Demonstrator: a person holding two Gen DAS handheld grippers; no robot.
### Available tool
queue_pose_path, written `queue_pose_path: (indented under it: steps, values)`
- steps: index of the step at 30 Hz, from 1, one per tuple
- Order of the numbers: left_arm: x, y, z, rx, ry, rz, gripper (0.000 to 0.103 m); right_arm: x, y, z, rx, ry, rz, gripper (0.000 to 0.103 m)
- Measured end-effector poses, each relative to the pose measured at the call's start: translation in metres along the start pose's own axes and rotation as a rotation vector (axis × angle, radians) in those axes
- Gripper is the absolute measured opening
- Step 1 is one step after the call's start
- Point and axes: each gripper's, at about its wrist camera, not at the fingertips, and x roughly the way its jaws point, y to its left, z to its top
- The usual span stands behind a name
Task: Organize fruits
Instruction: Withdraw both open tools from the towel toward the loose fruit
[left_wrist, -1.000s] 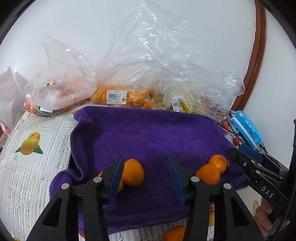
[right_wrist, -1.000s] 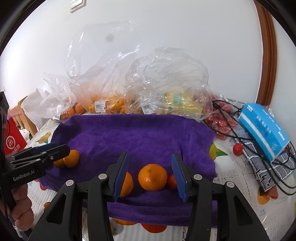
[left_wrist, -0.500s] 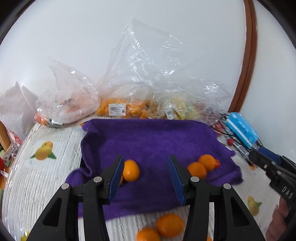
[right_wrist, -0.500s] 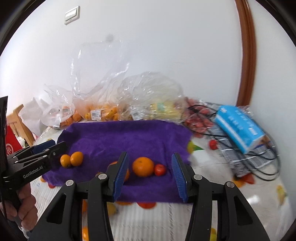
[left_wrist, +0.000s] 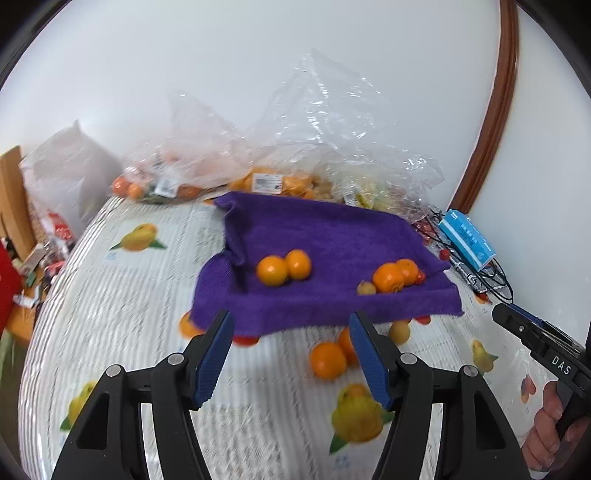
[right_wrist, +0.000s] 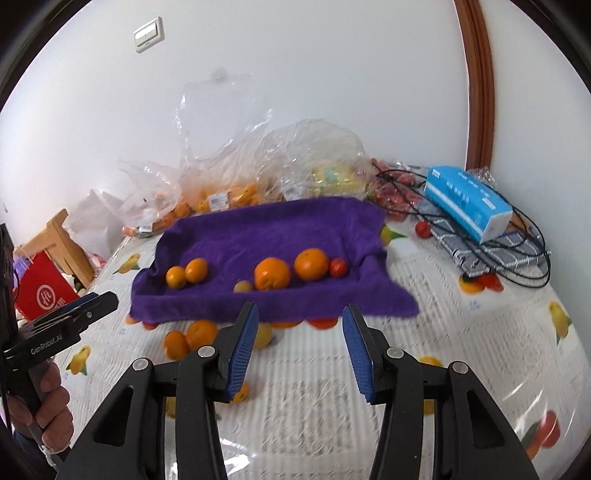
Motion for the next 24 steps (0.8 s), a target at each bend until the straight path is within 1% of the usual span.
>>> queue_pose_path:
  steps: [2, 6, 10, 15, 21, 24]
  values:
    - [-0.005, 0.003, -0.007, -0.002, 0.010, 0.000, 0.063, -0.003, 0.004, -0.005, -0.004, 0.000, 0.000, 0.048]
    - [-0.011, 0.006, -0.019, 0.023, 0.015, 0.045, 0.063, -0.006, 0.009, -0.014, -0.001, 0.016, 0.004, 0.048]
    - [-0.015, 0.014, -0.025, 0.019, 0.023, 0.067, 0.063, -0.003, 0.015, -0.022, -0.009, 0.037, 0.006, 0.048]
    - [-0.016, 0.028, -0.033, -0.004, 0.035, 0.092, 0.063, 0.007, 0.023, -0.034, -0.013, 0.071, 0.025, 0.047]
    - [-0.011, 0.040, -0.038, -0.017, 0.057, 0.106, 0.063, 0.023, 0.035, -0.045, -0.031, 0.112, 0.054, 0.045]
    - [-0.008, 0.044, -0.040, -0.021, 0.069, 0.105, 0.063, 0.033, 0.041, -0.051, -0.048, 0.138, 0.058, 0.042]
